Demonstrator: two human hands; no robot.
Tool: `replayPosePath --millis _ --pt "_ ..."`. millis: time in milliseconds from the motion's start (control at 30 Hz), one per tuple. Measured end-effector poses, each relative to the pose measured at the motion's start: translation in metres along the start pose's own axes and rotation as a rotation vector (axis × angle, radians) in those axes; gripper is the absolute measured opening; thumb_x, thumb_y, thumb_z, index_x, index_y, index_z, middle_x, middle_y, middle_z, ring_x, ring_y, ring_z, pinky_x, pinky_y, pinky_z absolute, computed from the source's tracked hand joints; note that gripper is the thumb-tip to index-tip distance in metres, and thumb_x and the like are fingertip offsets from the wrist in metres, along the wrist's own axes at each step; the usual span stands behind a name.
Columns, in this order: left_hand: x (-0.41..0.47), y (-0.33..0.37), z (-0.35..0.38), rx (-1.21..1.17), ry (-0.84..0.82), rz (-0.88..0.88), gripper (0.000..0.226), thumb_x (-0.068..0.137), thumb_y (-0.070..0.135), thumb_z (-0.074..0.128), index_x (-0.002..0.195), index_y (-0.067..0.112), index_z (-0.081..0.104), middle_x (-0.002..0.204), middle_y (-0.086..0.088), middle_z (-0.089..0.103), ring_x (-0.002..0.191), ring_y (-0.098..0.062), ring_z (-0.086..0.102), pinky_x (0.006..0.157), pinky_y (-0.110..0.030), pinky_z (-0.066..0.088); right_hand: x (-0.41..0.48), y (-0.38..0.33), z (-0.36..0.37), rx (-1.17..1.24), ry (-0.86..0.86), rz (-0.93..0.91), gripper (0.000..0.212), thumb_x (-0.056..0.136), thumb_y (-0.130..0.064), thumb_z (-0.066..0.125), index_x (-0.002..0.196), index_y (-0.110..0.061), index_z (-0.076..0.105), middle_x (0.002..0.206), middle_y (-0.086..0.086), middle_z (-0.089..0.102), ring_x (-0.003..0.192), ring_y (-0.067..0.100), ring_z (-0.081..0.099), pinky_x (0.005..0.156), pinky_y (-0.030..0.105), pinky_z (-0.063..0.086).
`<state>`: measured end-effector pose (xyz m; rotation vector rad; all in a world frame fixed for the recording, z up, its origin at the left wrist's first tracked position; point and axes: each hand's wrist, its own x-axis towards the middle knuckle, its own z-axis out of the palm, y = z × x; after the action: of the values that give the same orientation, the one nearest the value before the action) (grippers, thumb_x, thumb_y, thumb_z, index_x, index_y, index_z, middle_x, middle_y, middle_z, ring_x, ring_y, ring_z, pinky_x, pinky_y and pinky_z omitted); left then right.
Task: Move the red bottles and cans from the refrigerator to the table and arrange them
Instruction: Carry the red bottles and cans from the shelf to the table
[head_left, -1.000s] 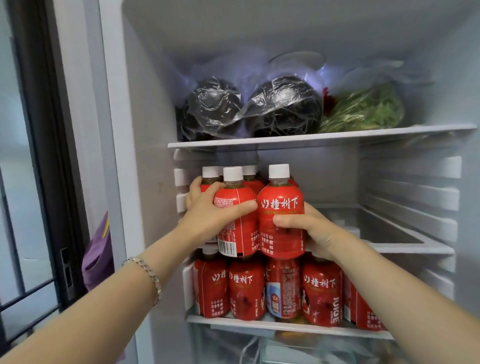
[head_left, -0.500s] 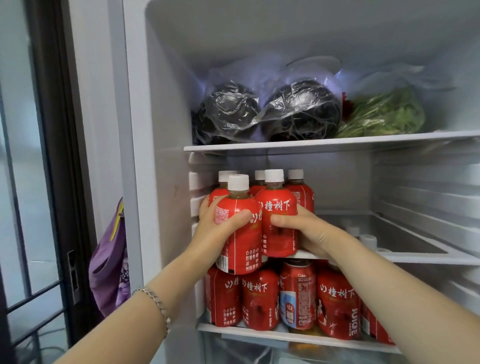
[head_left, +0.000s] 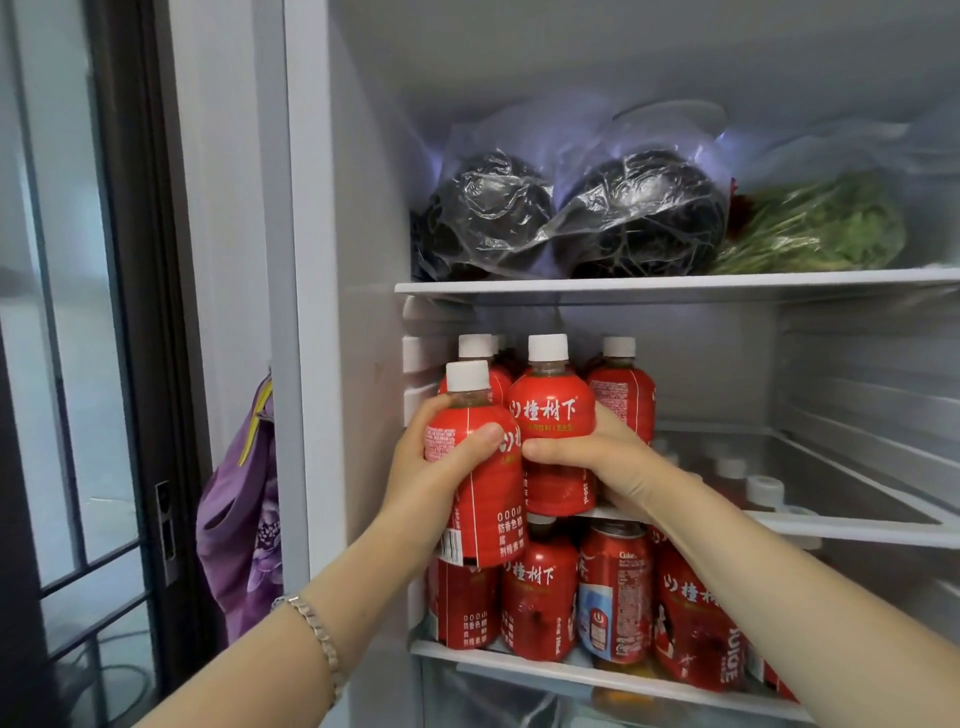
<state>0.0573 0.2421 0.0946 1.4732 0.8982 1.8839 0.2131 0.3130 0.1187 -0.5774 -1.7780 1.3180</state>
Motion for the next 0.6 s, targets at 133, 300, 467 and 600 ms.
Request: replayPosePath --millis 133,300,467,600 --pt "-0.008 0.014 0.003 -0.038 -0.045 0.015 0.054 0.052 0.032 0.077 0.102 0.024 0.058 0.089 0.001 0.071 0.076 -0.015 0.071 0.059 -0.027 0.056 -0.022 -0.011 0.007 -0.022 0.058 -0.068 0.073 0.049 -0.018 0.081 0.118 -0.017 0.057 0.107 0.005 0.07 0.097 0.019 0.068 0.082 0.038 0.057" --pt "-0.04 0.037 0.005 -0.056 -0.142 0.056 0.063 0.047 0.038 0.075 0.106 0.026 0.057 0.093 0.002 0.072 0.084 -0.018 0.071 0.066 -0.029 0.057 -0.064 -0.019 0.016 -0.03 0.115 -0.168 0.081 0.041 -0.021 0.087 0.117 -0.018 0.059 0.105 0.002 0.072 0.095 0.016 0.07 0.076 0.029 0.058" --pt "-0.082 0.05 0.002 -0.064 -0.146 0.04 0.083 0.034 0.057 0.087 0.105 0.025 0.057 0.094 0.001 0.072 0.087 -0.018 0.07 0.07 -0.031 0.056 -0.107 -0.021 0.035 -0.031 0.125 -0.196 0.084 0.036 -0.029 0.084 0.115 -0.02 0.059 0.103 0.0 0.073 0.094 0.016 0.07 0.077 0.03 0.057" --pt "-0.122 0.064 -0.009 -0.035 -0.086 -0.002 0.089 0.031 0.058 0.087 0.108 0.024 0.057 0.095 0.001 0.072 0.088 -0.019 0.07 0.074 -0.035 0.058 -0.13 -0.015 0.06 0.004 0.062 -0.153 0.075 0.042 -0.018 0.086 0.112 -0.024 0.059 0.1 -0.004 0.073 0.091 0.013 0.071 0.076 0.031 0.056"
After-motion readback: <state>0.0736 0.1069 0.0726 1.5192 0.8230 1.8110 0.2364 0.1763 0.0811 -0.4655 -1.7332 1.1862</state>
